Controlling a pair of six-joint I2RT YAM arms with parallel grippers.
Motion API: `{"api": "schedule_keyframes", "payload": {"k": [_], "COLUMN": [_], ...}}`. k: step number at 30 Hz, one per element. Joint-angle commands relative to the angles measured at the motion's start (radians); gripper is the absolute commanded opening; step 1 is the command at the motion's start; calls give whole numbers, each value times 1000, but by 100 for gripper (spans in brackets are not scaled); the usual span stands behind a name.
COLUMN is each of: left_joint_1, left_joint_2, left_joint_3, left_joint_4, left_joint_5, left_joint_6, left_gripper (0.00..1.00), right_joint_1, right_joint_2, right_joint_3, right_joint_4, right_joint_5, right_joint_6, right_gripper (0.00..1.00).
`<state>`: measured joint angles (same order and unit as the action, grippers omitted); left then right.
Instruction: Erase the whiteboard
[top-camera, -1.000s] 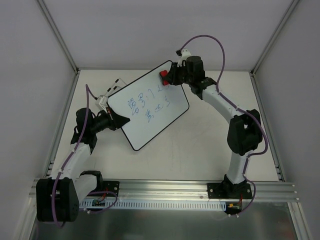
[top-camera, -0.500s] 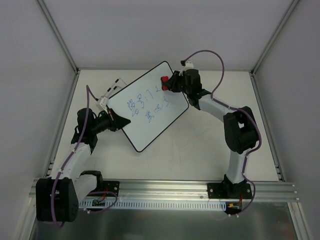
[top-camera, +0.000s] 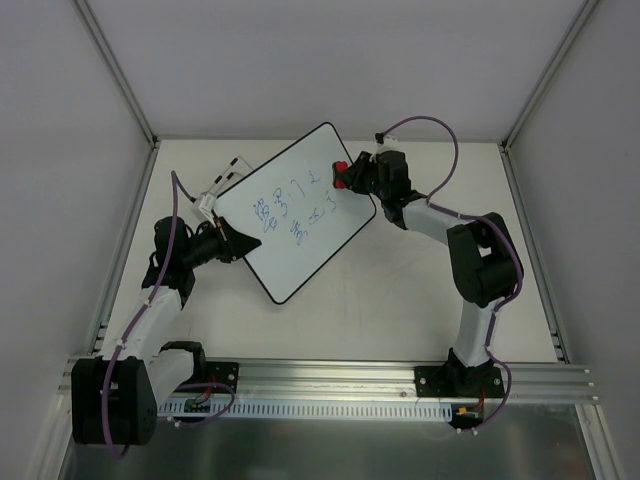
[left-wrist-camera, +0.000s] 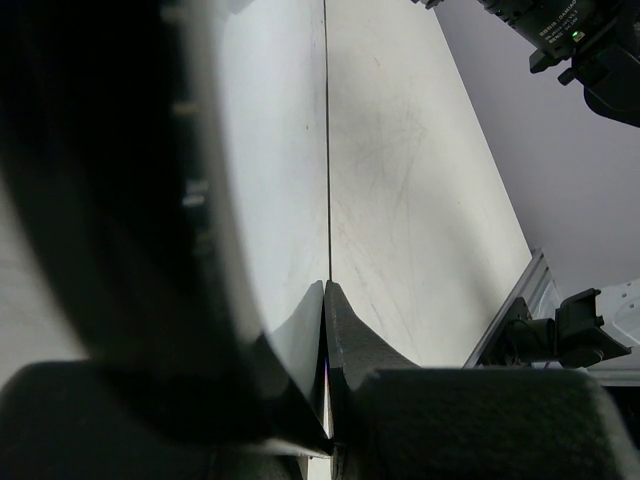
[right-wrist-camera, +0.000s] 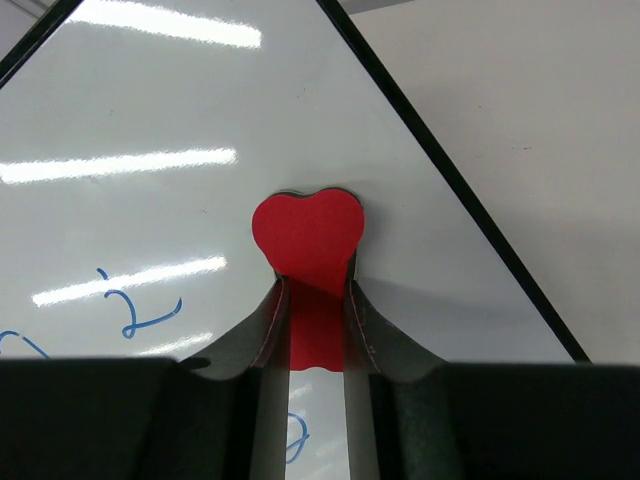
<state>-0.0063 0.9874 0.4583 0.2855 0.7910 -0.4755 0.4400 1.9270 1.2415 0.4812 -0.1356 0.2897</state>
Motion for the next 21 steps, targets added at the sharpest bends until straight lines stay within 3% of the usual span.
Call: {"api": "schedule_keyframes", "payload": {"k": [1,8,21], "left_joint_1": [-27,-31,-46], "left_joint_2": [-21,-21,-27], "left_joint_3": [16,16,19], "left_joint_4": [6,6,1], "left_joint_5": [36,37,34], "left_joint_6": [161,163,169], "left_gripper": [0,0,0], "right_joint_1": [6,9,49], "right_joint_2": [32,15,95], "right_joint_3": [-30,10,331], "right_joint_4": [-82,-90,-199], "right_joint_5": [31,-9,-29], "right_joint_6": [-12,0,9], "right_gripper": [0,0,2]}}
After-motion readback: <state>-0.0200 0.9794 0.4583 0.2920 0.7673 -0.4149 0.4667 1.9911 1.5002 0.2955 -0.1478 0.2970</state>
